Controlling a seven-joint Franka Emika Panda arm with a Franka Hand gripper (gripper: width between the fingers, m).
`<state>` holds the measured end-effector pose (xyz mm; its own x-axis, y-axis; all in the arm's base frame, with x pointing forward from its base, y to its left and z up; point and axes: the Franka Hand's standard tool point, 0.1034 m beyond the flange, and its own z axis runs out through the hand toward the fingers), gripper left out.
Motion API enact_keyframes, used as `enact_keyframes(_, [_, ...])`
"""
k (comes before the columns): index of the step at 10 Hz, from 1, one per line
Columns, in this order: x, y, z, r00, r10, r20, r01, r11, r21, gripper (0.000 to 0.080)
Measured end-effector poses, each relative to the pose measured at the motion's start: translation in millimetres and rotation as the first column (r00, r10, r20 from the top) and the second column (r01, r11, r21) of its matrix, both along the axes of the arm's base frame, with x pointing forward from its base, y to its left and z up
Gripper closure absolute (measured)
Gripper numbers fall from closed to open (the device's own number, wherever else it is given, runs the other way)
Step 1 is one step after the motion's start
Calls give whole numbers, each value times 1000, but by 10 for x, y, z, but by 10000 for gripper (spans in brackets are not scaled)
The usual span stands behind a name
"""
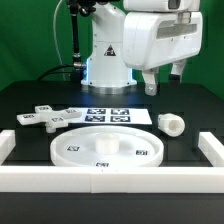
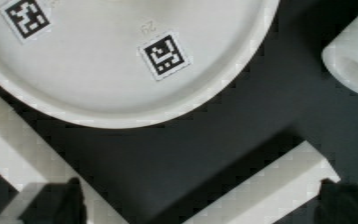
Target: Assemble round table
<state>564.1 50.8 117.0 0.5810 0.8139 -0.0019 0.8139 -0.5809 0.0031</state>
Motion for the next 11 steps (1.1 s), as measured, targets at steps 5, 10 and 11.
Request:
enact_keyframes(5, [-134,-697,-557,994,105,13,-105,994,5,150])
enact_keyframes(10, [-206,-813,-894,994,107,-33,-106,994,19,150])
enact_keyframes(11, [-215,-809,-954,994,105,-40,-104,994,21,150])
